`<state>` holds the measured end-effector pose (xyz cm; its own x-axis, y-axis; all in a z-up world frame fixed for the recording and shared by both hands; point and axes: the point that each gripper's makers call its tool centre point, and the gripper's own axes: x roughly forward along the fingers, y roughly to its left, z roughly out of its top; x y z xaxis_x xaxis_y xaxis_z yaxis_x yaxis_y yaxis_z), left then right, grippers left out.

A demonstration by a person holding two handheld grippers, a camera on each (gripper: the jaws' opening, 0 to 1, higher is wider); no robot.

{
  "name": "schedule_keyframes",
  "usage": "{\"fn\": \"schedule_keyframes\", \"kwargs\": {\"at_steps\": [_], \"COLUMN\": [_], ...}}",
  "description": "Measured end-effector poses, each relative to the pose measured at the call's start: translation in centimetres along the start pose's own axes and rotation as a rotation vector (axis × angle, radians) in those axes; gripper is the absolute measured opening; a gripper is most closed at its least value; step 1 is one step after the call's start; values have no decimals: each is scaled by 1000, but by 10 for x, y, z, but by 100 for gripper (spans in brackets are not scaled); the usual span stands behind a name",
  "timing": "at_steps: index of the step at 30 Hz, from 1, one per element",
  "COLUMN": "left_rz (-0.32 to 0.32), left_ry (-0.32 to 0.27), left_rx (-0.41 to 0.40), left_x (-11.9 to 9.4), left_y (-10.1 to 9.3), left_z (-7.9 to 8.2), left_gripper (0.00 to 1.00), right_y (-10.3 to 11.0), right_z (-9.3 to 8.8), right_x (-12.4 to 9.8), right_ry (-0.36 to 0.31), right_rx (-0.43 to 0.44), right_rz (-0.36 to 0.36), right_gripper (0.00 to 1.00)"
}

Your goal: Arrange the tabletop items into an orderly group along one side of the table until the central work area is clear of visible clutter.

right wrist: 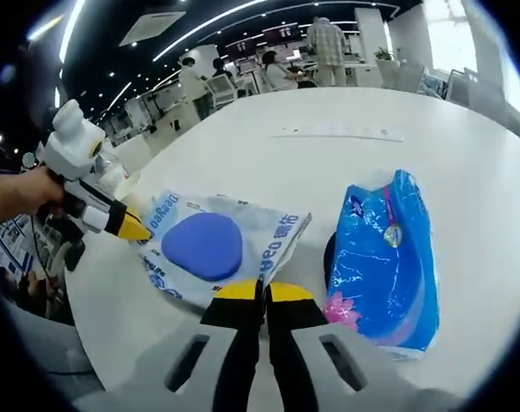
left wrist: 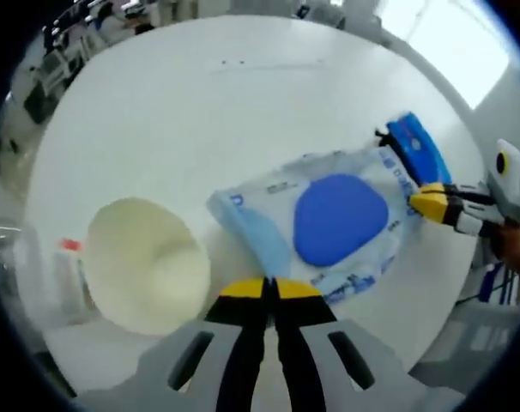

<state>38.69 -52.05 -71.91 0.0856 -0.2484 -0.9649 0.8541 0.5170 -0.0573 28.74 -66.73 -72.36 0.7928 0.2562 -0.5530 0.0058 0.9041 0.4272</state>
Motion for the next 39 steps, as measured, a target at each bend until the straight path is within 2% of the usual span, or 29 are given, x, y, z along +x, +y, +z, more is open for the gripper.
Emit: {"fn": "schedule_keyframes", "kwargs": {"at_steps": [1,3,5,7,11,12,14,20,28,34,39], "left_rz": [1,16,-7,-9,-10,-11,18,37,44,56,61], "left_ry": [-1,-10,-37,-42,-102,-131,-184,-197,-224,-230,-244], "left_rx": [-5,-68,-202,-216,-294,-346,-388,-417,-437,-386,-378], "left_x": [0,-5,0,1,8,13,19,34,32,26,21], "left_y": [0,-7,-15,-17,-15,-15,-12,-13,-9,-12,-11], "left_z": [0,-8,-23,-25,-30,-32,-33,-41,-44,-45,-44], "left_gripper": [0,0,0,0,0,0,0,1,4,12,18], "right_y": [-1,-4,-11,-12,-14,-17,-19,-25,-29,-31,-31], "right_z": [4,11,20,24,24,21,17,9,5,5,5], "right_x": [1,3,8,13,20,24,28,39,40,39,38], "right_ry": [5,24,36,56,84,101,122,170,175,171,170], "right_rx": [-30,-90,-120,-162,-228,-255,-293,-320,-300,-293,-295], "right_rz": [5,19,26,32,34,29,27,5,-17,-18,-20], "right_gripper": [1,1,1,1,1,1,1,2,2,3,3]}}
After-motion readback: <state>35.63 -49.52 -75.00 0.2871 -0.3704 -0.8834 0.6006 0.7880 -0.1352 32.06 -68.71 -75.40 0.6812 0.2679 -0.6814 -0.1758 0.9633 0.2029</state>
